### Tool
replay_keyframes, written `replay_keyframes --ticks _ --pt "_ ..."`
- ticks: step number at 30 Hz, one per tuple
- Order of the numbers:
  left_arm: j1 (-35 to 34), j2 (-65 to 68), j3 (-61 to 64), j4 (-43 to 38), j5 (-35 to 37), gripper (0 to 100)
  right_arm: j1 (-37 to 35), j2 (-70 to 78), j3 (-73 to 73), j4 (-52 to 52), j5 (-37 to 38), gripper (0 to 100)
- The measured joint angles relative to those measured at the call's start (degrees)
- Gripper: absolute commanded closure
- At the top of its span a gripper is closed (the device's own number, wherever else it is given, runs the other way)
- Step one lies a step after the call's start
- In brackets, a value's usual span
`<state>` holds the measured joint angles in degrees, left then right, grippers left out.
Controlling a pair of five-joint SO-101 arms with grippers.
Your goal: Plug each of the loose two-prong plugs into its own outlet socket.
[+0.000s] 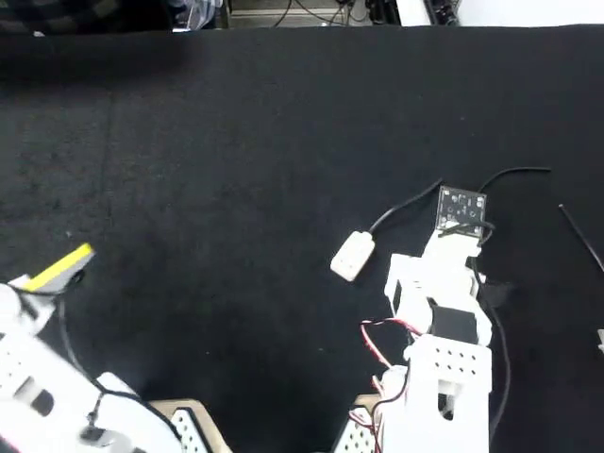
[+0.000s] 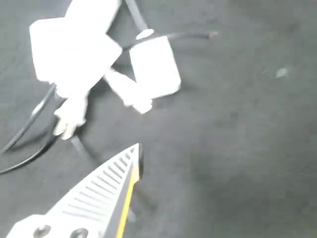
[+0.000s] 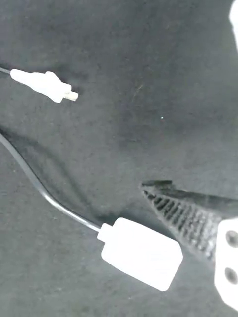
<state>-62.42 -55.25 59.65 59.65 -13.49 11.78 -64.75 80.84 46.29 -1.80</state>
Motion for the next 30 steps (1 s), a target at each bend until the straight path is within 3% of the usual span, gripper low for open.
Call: replay_keyframes --ticks 7,18,20,25,30 --pt "-11.52 15.21 -11.87 6.42 -5.19 29 0.00 0.00 0.18 0.00 0.00 39.0" --pt "-19.60 46.68 -32.79 6.86 -5.19 30 0.00 0.00 0.18 0.00 0.00 39.0" --pt "-20.57 50.73 -35.78 6.86 -5.19 36 0.00 0.00 0.18 0.00 0.00 39.0" --pt "-20.66 56.70 -40.97 6.86 -5.71 63 0.00 0.00 0.18 0.00 0.00 39.0" --pt "-20.66 57.05 -42.46 6.77 -5.71 62 0.00 0.00 0.18 0.00 0.00 39.0"
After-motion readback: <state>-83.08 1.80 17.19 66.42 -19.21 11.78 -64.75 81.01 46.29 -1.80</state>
